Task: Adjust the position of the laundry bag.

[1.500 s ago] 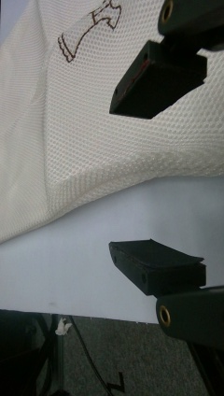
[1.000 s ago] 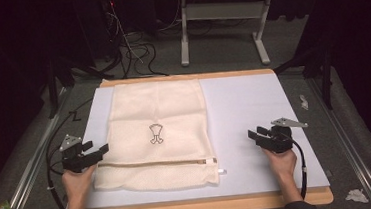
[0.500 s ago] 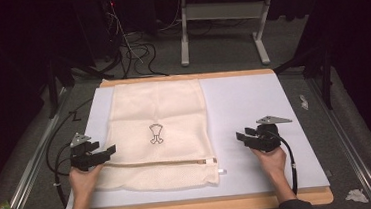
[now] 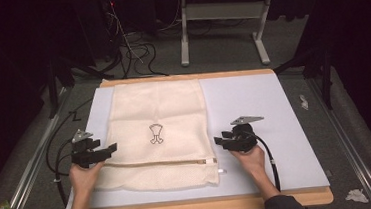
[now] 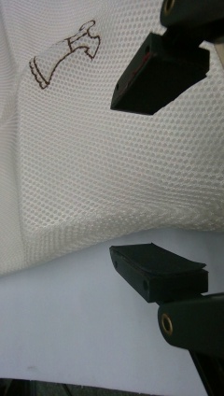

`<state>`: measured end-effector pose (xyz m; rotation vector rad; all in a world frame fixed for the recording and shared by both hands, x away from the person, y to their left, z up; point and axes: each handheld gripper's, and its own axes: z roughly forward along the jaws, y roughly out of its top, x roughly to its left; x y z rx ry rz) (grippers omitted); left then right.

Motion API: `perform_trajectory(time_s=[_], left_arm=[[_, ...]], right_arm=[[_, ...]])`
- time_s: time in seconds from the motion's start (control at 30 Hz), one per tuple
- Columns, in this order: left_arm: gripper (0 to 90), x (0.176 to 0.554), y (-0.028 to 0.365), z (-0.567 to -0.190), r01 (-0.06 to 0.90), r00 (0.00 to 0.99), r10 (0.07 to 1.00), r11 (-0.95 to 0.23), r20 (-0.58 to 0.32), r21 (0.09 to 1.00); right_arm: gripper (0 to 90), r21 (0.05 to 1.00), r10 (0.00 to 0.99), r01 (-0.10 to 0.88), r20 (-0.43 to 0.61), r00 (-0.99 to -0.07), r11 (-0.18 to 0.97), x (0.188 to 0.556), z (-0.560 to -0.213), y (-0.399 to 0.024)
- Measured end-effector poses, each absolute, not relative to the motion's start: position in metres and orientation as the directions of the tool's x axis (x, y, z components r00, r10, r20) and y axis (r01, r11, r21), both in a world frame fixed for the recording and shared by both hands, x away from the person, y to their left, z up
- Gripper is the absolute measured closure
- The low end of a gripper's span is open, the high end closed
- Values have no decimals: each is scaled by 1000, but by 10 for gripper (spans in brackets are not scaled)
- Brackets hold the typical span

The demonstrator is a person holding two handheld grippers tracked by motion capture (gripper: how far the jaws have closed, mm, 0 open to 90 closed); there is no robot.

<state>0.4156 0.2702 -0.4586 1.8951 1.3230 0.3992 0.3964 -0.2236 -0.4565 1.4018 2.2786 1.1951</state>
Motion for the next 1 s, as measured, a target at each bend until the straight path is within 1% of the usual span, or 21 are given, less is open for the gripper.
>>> perform_trajectory(time_s=[0.1, 0.13, 0.33, 0.43, 0.53, 0.67, 0.7, 0.8, 0.9, 0.93, 0.97, 1.0], left_arm=[[254, 421, 269, -460, 677, 378, 914, -164, -148, 718], [254, 424, 269, -461, 690, 367, 915, -148, -166, 709], [262, 428, 265, -462, 708, 363, 916, -152, -171, 690], [270, 430, 263, -464, 715, 362, 916, -153, -174, 682], [287, 433, 262, -467, 730, 358, 915, -151, -185, 667], [308, 434, 260, -469, 730, 356, 916, -151, -183, 667], [321, 435, 259, -471, 741, 358, 915, -160, -183, 652], [346, 436, 258, -472, 745, 353, 919, -163, -174, 647], [428, 437, 259, -471, 752, 346, 922, -161, -174, 640], [490, 437, 259, -470, 751, 351, 922, -172, -164, 637], [490, 437, 258, -470, 751, 353, 923, -184, -150, 635], [555, 437, 257, -470, 748, 350, 927, -191, -134, 635]], right_arm=[[541, 723, 812, 650, 221, -541, 236, 398, -454, -217], [542, 719, 810, 654, 227, -540, 235, 398, -454, -216], [537, 705, 807, 664, 229, -545, 248, 400, -456, -208], [516, 695, 806, 675, 240, -541, 247, 404, -459, -205], [472, 689, 799, 683, 258, -544, 243, 407, -460, -201], [468, 680, 796, 686, 254, -550, 257, 412, -461, -194], [481, 668, 794, 697, 261, -549, 262, 414, -462, -191], [512, 657, 792, 706, 270, -547, 263, 417, -464, -187], [580, 646, 790, 716, 280, -546, 266, 421, -465, -182], [646, 642, 789, 718, 281, -547, 270, 423, -466, -179], [646, 642, 789, 718, 281, -547, 270, 423, -466, -179], [710, 633, 791, 722, 274, -547, 280, 424, -467, -178]])
